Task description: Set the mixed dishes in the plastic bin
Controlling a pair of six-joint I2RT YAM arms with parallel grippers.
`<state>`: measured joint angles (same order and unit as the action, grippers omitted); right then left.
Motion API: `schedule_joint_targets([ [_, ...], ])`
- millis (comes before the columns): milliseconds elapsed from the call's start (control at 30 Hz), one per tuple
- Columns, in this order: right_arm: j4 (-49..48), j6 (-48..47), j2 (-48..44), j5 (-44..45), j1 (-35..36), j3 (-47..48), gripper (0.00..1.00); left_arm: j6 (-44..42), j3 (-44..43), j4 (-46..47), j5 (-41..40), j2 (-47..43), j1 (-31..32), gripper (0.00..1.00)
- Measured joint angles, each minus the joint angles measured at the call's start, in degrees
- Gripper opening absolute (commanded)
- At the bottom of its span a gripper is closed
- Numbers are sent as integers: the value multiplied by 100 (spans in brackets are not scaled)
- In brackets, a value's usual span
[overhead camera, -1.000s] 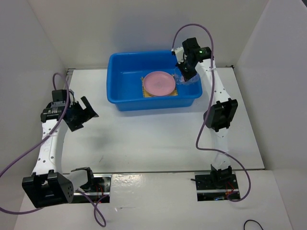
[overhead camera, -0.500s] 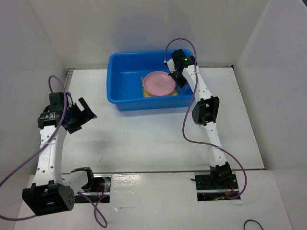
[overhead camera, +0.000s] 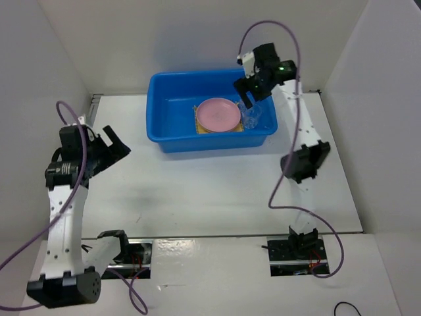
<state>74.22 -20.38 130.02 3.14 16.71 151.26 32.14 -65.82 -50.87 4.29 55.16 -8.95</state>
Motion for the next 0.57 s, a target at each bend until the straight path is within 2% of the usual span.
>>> schedule_joint_targets([
  [100, -151, -2, -1757, -219, -15, -1117, 98, 74, 103, 625, -33, -780, 105, 100],
  [167, -350, -2, -2962, -240, -31, -2009, 98, 68, 538, 1263, -42, -1593, 105, 100],
  [267, -1115, 4, -5012, 0, -66, -4374, 98, 48, 1438, 2039, -81, -2927, 109, 100],
  [333, -1231, 9, -6037, 339, -133, -5700, 98, 24, 1884, 2282, -149, -3683, 114, 100],
  [433, -1392, 17, -6881, 839, -339, -7197, 98, -94, 2564, 2780, -236, -4704, 114, 100],
  [500, -1438, 2, -7086, 1154, -439, -7794, 98, -225, 3064, 3069, -284, -5368, 118, 100],
  [567, -1561, -44, -7167, 1373, -450, -8260, 98, -442, 3176, 3101, -304, -5508, 120, 100],
])
